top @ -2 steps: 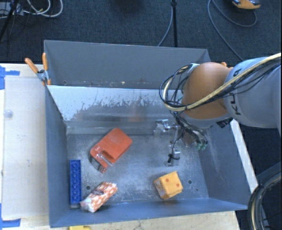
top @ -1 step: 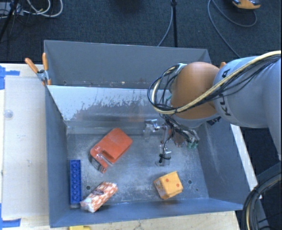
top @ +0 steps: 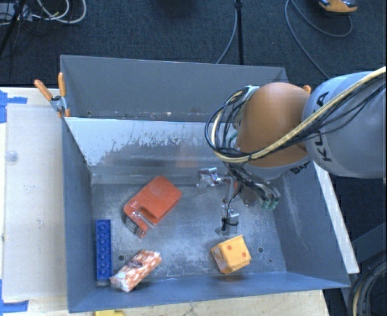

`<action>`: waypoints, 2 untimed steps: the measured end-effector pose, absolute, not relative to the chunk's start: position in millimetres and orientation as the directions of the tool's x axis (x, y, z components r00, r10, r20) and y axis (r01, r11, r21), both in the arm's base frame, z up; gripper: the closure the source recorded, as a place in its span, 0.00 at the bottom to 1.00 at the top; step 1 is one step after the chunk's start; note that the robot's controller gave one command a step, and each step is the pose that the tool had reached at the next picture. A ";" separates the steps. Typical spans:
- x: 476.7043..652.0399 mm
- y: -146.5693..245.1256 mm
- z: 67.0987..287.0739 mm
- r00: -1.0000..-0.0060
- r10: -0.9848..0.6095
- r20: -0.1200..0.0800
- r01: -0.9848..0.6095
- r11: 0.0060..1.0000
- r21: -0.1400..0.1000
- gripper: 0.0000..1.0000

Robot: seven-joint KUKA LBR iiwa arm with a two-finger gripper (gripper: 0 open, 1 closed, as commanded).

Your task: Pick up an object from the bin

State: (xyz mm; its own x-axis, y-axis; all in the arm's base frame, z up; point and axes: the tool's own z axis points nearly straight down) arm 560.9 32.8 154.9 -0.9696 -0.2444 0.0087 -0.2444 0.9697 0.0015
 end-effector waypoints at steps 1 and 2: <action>592.5 39.6 194.5 -0.975 -0.224 -0.004 -0.224 0.975 0.002 0.00; 606.7 59.4 187.6 -0.976 -0.218 -0.004 -0.218 0.976 0.000 0.00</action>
Offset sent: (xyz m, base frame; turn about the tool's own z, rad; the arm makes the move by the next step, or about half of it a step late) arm 0.0349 0.0436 0.0132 -0.0490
